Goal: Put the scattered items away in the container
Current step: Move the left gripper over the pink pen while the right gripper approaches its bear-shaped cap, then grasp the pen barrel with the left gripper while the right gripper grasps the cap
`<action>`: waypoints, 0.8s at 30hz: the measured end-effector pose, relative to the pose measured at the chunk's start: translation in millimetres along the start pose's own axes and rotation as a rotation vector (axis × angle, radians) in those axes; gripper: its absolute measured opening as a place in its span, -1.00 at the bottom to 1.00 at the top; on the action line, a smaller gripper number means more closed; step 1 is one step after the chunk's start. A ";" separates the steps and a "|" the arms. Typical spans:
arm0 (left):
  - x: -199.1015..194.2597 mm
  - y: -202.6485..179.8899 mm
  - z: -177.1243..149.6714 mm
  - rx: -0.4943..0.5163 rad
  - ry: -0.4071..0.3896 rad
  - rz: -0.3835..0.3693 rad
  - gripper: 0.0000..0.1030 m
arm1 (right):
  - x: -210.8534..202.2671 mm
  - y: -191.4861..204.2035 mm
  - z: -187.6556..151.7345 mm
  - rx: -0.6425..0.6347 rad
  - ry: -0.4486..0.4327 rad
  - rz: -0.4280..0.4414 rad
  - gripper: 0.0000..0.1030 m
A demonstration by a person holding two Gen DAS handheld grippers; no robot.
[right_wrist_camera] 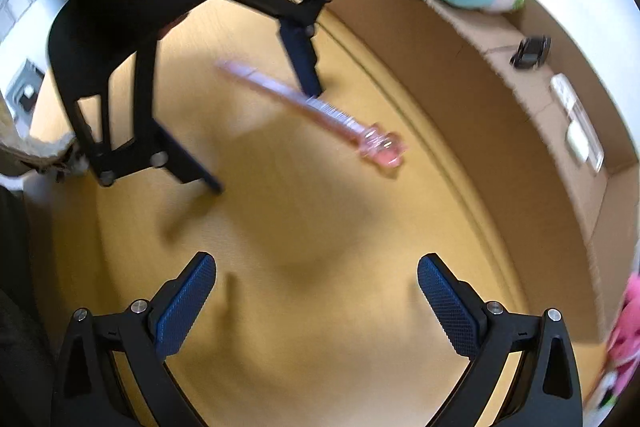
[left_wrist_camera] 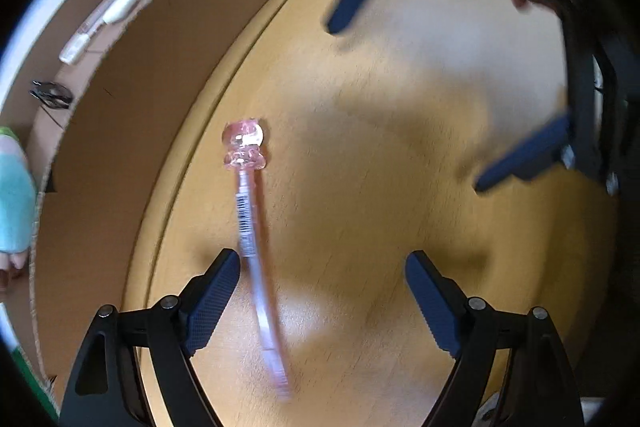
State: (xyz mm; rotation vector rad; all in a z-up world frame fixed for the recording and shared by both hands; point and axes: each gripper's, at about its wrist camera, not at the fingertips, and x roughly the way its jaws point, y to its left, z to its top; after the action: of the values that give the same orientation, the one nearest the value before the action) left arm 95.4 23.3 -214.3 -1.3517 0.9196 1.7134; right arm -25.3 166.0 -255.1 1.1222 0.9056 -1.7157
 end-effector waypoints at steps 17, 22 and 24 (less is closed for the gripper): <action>-23.2 -15.0 -66.5 -0.090 0.043 -0.075 0.09 | 5.8 39.9 46.8 -0.478 -0.046 0.089 0.96; -29.5 -27.1 -70.5 -0.070 0.033 -0.081 -0.29 | 12.3 54.0 32.9 -0.541 0.016 0.114 0.87; -32.1 -33.4 -72.5 -0.057 0.029 -0.086 -0.47 | 13.3 59.2 27.7 -0.554 0.022 0.098 0.86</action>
State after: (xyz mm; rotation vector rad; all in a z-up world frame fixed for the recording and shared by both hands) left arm 161.7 -29.3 -198.9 -1.4358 0.8221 1.6704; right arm 18.3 116.4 -264.9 0.7960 1.2229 -1.2593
